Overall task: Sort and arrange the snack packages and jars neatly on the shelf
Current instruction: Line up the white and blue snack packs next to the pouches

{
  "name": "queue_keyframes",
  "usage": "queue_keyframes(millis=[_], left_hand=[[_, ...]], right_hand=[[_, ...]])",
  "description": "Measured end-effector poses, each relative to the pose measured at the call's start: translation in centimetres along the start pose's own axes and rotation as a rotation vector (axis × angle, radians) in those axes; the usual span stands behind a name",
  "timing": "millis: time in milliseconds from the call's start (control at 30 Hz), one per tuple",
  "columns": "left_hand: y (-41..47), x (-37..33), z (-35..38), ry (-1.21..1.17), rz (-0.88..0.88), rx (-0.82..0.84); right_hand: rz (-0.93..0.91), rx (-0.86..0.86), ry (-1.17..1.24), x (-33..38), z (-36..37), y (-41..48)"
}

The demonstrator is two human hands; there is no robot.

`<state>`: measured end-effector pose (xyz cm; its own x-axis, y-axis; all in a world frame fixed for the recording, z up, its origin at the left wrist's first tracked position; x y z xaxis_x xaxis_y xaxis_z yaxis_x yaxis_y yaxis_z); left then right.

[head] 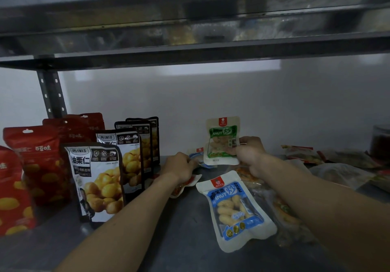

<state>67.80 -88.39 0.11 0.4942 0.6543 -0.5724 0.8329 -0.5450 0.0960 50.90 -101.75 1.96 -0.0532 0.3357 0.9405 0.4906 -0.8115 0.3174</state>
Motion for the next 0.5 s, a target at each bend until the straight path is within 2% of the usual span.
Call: queue_keyframes(millis=[500], left_hand=[[-1.1, 0.1, -1.3, 0.022, 0.042, -0.074]], right_hand=[[0.004, -0.003, 0.016, 0.5, -0.4, -0.6]])
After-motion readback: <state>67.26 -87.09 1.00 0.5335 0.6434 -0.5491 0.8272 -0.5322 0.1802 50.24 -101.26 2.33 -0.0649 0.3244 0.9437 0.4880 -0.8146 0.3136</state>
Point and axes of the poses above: each hand's wrist, its own y-axis towards the middle knuckle, its own z-axis out of the palm, x = y × z, the point moved 10 cm from there along y, towards the middle knuckle, and after that the axes turned 14 degrees about -z, right-handed, at the moved point
